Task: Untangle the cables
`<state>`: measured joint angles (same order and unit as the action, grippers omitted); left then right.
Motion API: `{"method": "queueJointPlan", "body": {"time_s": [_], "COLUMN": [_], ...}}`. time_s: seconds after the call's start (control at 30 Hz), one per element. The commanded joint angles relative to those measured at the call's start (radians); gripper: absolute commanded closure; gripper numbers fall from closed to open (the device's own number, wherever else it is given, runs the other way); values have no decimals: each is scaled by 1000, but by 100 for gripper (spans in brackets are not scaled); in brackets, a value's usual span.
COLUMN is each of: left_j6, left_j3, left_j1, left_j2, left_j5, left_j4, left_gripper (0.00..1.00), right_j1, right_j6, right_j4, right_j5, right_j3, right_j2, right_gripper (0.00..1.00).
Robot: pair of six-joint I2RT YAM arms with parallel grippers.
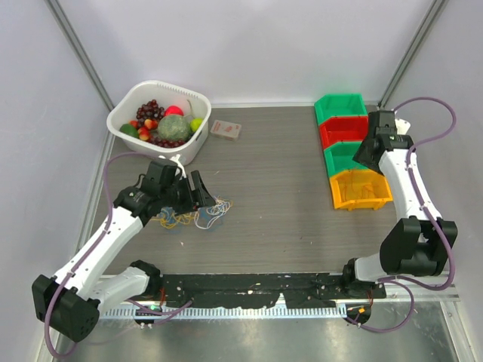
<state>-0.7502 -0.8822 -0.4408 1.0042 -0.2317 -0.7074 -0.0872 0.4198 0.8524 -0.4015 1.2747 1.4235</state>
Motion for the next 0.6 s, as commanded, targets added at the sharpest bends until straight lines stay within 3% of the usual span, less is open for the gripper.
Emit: {"method": "queueJointPlan", "body": {"time_s": [0.0, 0.27, 0.43, 0.57], "left_j6": [44, 63, 78, 89], "left_j3": [-46, -12, -12, -11], "left_j1": [2, 1, 2, 2], "left_j2": [-18, -50, -56, -55], "left_j5": [-9, 2, 0, -4], "left_j4": [11, 0, -10, -12], "left_gripper": [27, 27, 27, 26], "right_j1": [-2, 35, 141, 158], "right_j6": [16, -15, -29, -18], "right_j4": [-18, -101, -58, -15], "right_j5": [99, 299, 233, 265], "right_j3": [64, 31, 5, -49], "right_j2": [-12, 25, 15, 37], "right_gripper": [36, 41, 41, 40]}}
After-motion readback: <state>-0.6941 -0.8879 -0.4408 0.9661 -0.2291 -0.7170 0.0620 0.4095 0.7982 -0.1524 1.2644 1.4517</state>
